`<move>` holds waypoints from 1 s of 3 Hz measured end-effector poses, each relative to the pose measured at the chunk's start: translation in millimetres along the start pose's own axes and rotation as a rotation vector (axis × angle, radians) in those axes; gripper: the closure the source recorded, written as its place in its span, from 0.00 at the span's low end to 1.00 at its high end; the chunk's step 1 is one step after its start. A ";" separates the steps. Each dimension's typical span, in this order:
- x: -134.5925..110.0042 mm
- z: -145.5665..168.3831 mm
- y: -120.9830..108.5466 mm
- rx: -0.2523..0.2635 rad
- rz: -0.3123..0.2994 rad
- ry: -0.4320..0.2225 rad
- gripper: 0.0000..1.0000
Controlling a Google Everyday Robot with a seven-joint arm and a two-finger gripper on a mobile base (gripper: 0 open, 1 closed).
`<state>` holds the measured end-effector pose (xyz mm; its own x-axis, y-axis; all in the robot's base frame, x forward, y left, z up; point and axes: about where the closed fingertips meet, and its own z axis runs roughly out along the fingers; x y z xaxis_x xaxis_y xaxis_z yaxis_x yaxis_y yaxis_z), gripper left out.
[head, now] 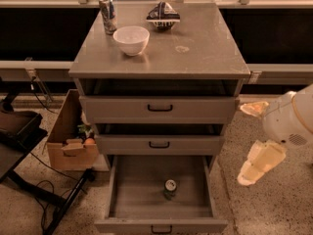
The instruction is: Pick green can from bottom drawer and place on counter
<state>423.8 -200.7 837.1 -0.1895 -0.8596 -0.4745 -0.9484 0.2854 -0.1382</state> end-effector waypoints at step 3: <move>50.0 154.0 11.5 0.030 0.081 -0.498 0.00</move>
Offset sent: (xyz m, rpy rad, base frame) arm 0.0475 0.0159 -0.1874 0.6807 -0.2912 -0.0538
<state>442.5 -175.2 677.9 -0.1108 -0.5297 -0.8409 -0.9268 0.3606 -0.1051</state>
